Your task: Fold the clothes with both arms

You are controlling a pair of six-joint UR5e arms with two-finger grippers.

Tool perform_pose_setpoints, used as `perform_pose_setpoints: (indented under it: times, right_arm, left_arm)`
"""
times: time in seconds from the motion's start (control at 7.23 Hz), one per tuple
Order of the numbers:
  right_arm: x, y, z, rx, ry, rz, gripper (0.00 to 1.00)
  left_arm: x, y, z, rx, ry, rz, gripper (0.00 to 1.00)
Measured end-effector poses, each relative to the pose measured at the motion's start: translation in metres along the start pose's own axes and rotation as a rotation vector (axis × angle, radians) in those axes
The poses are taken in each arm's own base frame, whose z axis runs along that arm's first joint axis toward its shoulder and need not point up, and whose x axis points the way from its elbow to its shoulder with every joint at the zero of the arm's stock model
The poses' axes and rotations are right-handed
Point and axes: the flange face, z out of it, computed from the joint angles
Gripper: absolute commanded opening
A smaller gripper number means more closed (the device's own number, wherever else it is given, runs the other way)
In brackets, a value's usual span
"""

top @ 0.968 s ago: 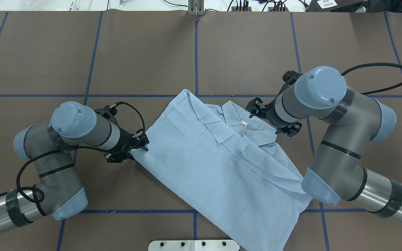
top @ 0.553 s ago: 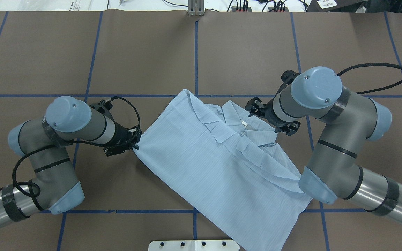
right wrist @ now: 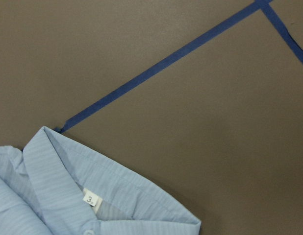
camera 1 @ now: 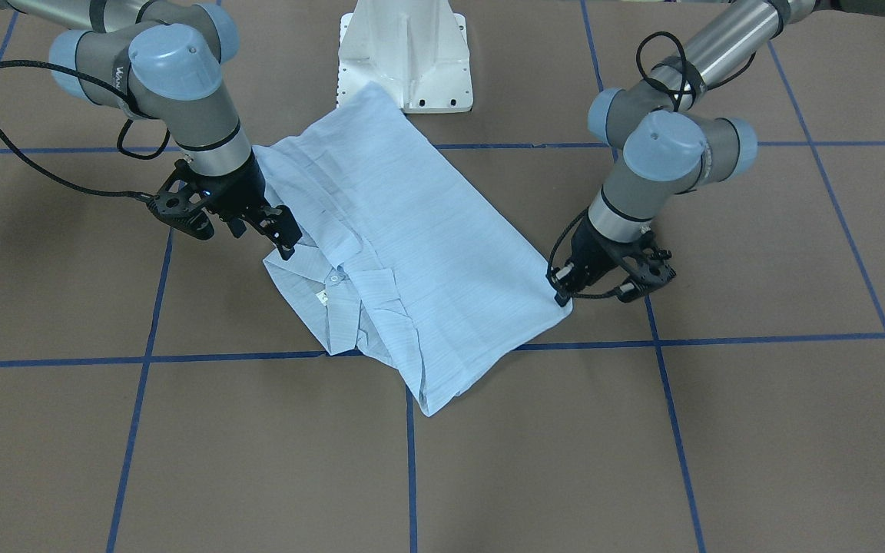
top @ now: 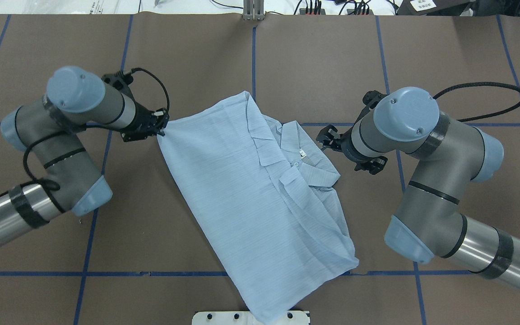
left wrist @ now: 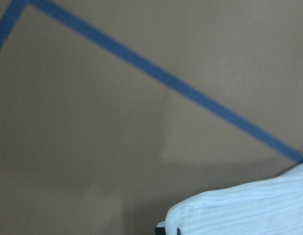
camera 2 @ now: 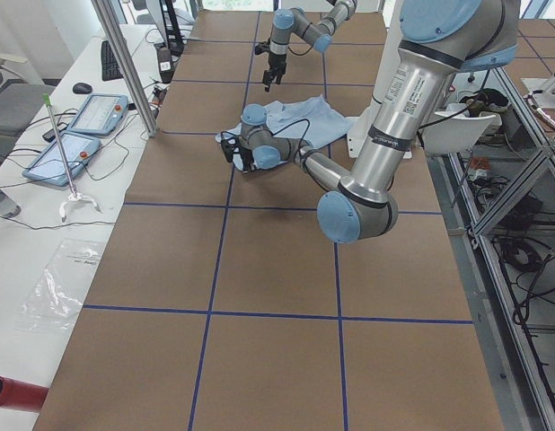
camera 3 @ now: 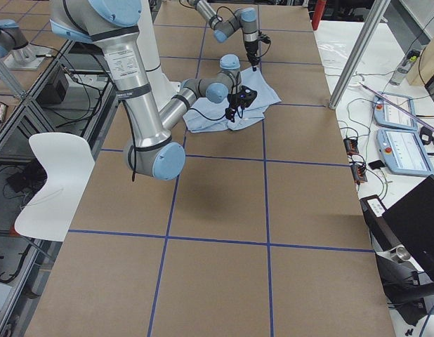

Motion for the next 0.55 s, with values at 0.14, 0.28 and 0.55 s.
perform_pose_setpoints:
  times: [0.14,0.28,0.55]
  right_arm:
    - [0.0,0.0,0.0,0.0,0.0,0.001,1.0]
    - [-0.001,0.0,-0.001,0.0,-0.002,0.002,1.0]
    - [-0.005,0.002,-0.002,0.01,-0.009,-0.001,1.0]
  left_arm:
    - [0.027,-0.045,0.004,0.047,0.026,-0.001,0.0]
    - [0.049,-0.078,0.01,0.088,0.061,0.002,0.0]
    - [0.071,-0.109,0.023,0.162,0.097,0.016,0.55]
